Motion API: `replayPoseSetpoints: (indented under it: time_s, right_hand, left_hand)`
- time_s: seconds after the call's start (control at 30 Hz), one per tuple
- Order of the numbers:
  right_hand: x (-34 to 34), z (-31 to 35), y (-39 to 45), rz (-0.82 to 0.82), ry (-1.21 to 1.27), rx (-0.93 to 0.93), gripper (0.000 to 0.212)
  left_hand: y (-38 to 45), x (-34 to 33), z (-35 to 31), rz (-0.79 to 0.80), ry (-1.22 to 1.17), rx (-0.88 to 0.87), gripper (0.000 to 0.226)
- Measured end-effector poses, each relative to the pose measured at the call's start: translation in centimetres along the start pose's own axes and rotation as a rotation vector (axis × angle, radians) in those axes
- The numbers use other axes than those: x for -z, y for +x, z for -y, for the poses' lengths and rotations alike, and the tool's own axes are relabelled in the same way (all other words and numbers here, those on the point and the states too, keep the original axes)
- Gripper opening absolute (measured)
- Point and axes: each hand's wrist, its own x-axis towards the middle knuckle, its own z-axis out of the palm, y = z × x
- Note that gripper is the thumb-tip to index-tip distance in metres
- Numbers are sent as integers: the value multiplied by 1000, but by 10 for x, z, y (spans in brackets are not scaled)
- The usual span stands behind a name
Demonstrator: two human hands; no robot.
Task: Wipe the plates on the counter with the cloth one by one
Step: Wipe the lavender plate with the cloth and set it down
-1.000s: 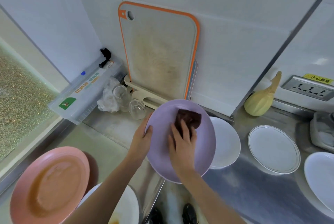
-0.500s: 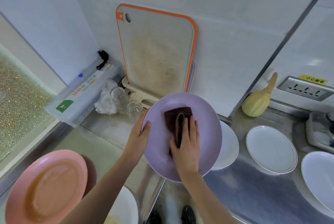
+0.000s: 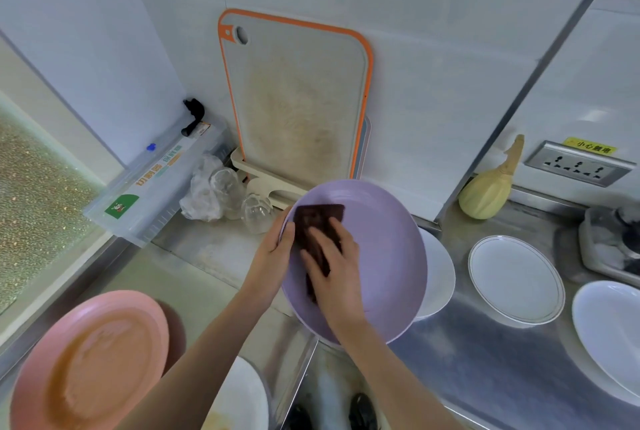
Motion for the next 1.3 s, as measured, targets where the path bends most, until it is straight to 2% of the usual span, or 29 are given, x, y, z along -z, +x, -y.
replayPoseSetpoints:
  time_s: [0.07, 0.13, 0.23, 0.37, 0.53, 0.63, 0.83, 0.93, 1.1, 1.2, 1.3]
  right_hand:
    - [-5, -2, -3, 18, -51, 172, 33]
    - [-12, -11, 2, -42, -152, 371, 30]
    - [-16, -23, 21, -99, -265, 487, 34]
    - [-10, -34, 40, -95, -398, 403, 40]
    - [14, -53, 52, -96, -490, 8, 50]
    - [29, -76, 39, -13, -463, -105, 46]
    - [25, -81, -13, 52, -306, -199, 42]
    - [14, -65, -40, 79, -219, -217, 38]
    - [-2, -14, -57, 90, -23, -223, 50]
    - [-6, 14, -46, 124, 36, -130, 47]
    - [-9, 33, -37, 184, 70, 10, 43]
  left_hand:
    - [2, 0, 4, 15, -27, 7, 34]
    - [3, 1, 6, 29, -33, 14, 36]
    - [4, 5, 7, 59, 22, 13, 38]
    - [1, 15, 15, 64, 134, -35, 41]
    - [1, 25, 16, 10, 143, -35, 41]
    - [3, 29, 4, -22, 178, -87, 41]
    - [4, 24, 0, -156, 190, -120, 40]
    - [5, 23, 3, -200, 190, -124, 41]
    - [1, 19, 6, -297, 115, -105, 40]
    - [-3, 15, 7, -363, 33, -46, 39]
    - [-6, 14, 10, -341, 0, -31, 37]
